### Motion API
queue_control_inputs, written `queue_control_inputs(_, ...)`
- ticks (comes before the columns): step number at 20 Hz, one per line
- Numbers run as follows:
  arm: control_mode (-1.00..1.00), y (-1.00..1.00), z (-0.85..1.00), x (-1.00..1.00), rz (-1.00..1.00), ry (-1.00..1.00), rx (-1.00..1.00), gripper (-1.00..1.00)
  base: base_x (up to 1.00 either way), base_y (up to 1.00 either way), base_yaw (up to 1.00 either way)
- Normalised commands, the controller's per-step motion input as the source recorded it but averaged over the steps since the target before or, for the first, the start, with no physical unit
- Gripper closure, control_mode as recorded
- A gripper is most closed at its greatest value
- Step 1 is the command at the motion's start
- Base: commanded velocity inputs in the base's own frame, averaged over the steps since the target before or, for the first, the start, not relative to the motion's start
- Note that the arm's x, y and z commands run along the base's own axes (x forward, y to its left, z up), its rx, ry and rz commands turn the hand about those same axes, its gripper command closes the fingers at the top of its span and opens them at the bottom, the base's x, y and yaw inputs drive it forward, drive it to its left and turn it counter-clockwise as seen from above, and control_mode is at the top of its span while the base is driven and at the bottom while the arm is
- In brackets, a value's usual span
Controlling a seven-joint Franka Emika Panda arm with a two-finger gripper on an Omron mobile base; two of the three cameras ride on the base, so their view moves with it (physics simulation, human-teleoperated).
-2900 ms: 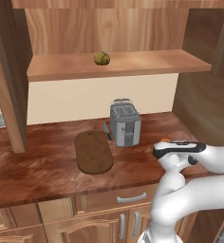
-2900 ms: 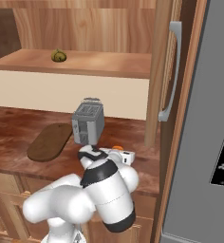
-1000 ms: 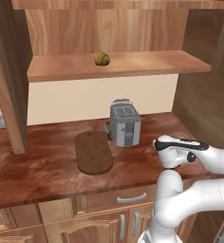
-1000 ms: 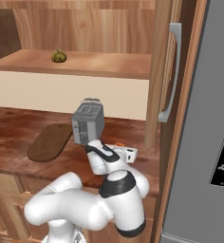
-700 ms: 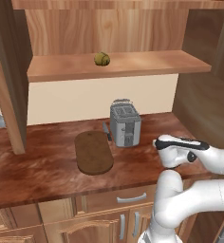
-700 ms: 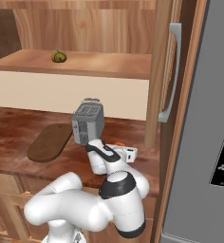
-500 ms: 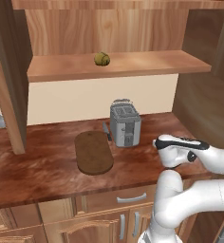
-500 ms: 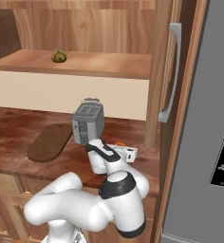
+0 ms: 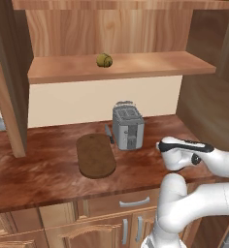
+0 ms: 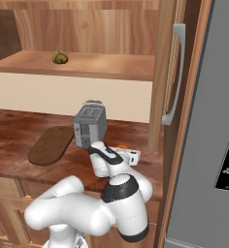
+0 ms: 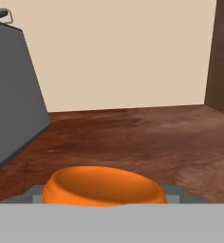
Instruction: Pick the bread, place it on the cutting board, pick the jam, place it on the counter, and close the cabinet.
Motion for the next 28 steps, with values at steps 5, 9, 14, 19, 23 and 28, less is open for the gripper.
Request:
queue_control_inputs(5, -1.0, 0.0, -0.01, 0.0, 0.0, 0.0, 0.0, -1.0, 0.0, 0.0, 0.0)
queue_control_inputs(9, -1.0, 0.0, 0.0, 0.0, 0.0, 0.0, 0.0, -1.0, 0.0, 0.0, 0.0)
queue_control_inputs(14, -1.0, 0.0, 0.0, 0.0, 0.0, 0.0, 0.0, -1.0, 0.0, 0.0, 0.0)
queue_control_inputs(19, -1.0, 0.0, -0.03, -0.05, 0.0, 0.0, 0.0, -1.0, 0.0, 0.0, 0.0)
queue_control_inputs(23, -1.0, 0.0, -0.08, -0.14, 0.0, 0.0, 0.0, -1.0, 0.0, 0.0, 0.0)
queue_control_inputs(28, -1.0, 0.0, -0.02, -0.31, 0.0, 0.0, 0.0, -1.0, 0.0, 0.0, 0.0)
